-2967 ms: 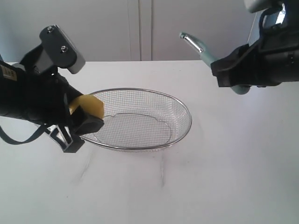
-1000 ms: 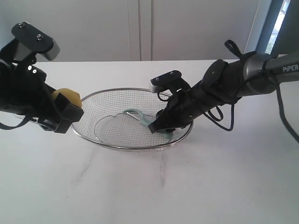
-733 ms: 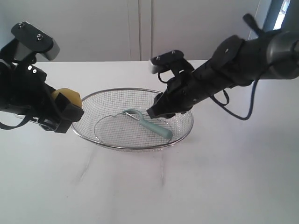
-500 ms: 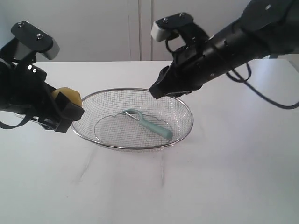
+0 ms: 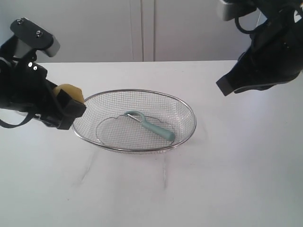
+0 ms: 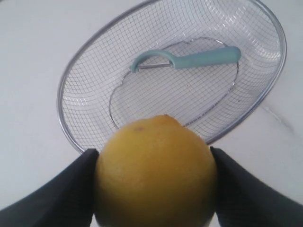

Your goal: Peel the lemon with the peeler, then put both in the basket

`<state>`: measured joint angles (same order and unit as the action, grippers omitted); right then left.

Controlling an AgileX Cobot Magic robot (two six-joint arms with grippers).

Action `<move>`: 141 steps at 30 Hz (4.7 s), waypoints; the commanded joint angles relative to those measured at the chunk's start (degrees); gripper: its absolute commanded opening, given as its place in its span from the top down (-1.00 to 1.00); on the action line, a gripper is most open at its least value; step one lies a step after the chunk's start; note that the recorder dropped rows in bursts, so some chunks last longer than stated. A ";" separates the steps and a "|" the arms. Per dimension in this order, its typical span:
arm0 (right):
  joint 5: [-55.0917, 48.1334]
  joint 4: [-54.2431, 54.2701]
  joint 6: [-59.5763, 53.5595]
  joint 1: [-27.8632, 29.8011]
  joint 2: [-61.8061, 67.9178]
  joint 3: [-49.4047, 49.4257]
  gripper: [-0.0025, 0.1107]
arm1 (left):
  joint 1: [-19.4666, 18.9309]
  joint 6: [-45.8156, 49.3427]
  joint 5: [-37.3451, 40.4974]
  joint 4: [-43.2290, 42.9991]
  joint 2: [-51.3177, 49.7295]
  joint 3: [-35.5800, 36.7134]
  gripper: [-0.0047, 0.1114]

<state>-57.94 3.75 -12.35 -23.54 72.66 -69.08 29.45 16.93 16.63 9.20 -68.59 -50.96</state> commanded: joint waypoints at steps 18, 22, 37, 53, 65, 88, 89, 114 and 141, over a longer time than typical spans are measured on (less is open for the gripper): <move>-0.57 -1.16 2.25 0.14 -0.54 0.58 0.96 | -0.13 -2.00 -19.35 0.54 -32.08 -10.60 0.92; -0.06 -1.02 2.26 0.14 -0.54 0.58 0.96 | -0.13 -2.00 -15.54 0.54 -36.36 -15.38 0.92; 0.45 -1.04 2.26 0.14 -0.54 0.58 0.96 | -0.13 -1.75 -16.63 0.54 -44.33 -18.45 0.92; 1.16 -1.04 2.26 0.14 -0.54 0.58 0.96 | -0.03 -2.17 -16.32 1.05 -43.84 -18.45 -0.42; 1.27 -1.04 2.26 0.14 -0.54 0.58 0.96 | -0.03 -2.17 -0.96 1.18 -40.30 -18.45 -0.14; 1.29 -1.04 2.26 0.14 -0.54 0.58 0.96 | -0.03 -4.30 24.30 0.93 -22.35 -30.75 0.72; 1.29 -1.04 2.26 0.14 -0.54 0.58 0.96 | -0.16 -3.75 29.42 0.92 -19.97 -31.33 0.92; 8.14 -0.74 2.09 0.14 -0.54 0.58 0.96 | -0.16 -4.92 38.19 5.50 29.63 -4.22 0.92; 10.46 -0.74 2.09 0.14 -0.54 0.58 0.96 | -0.16 -4.92 37.97 5.37 31.65 -4.10 0.92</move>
<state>-47.92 2.95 -10.51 -23.54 72.51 -68.77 29.45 12.55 54.54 13.94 -38.02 -55.39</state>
